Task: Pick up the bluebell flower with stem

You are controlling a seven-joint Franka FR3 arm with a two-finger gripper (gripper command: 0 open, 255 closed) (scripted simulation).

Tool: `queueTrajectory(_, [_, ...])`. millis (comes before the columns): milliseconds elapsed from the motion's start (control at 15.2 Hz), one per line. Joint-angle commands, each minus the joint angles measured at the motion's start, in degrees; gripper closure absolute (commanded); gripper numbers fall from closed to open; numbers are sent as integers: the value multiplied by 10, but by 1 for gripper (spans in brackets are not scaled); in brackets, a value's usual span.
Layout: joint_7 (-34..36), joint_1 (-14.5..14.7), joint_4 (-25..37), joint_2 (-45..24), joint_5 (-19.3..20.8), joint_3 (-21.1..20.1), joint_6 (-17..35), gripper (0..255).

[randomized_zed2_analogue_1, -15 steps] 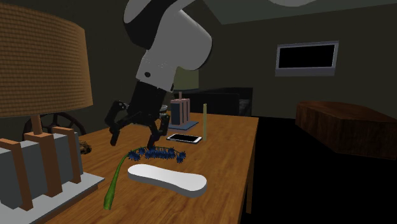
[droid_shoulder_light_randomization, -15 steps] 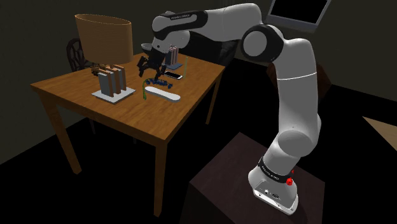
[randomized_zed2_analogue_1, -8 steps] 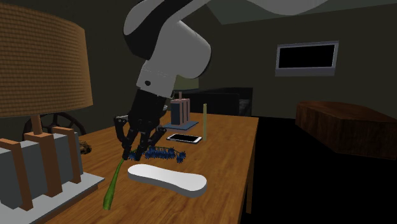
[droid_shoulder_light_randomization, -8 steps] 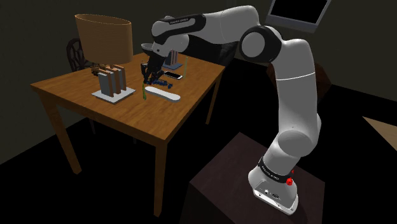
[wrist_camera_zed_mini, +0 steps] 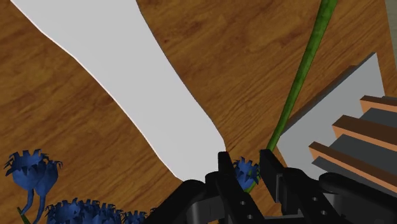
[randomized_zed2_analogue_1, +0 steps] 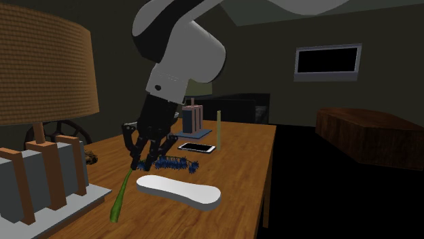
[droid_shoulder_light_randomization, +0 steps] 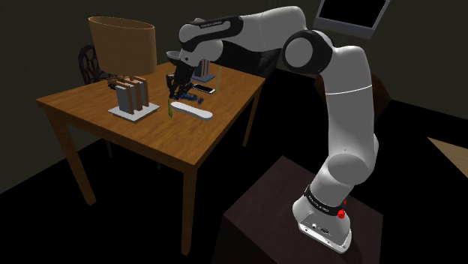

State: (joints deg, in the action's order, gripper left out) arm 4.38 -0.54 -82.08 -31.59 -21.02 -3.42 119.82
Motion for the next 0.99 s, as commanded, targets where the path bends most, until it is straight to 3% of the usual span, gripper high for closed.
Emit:
queueTrajectory(0, [4, 0, 7, 3, 2, 1, -9, 255])
queueTrajectory(924, [34, -1, 79, 21, 13, 3, -94, 255])
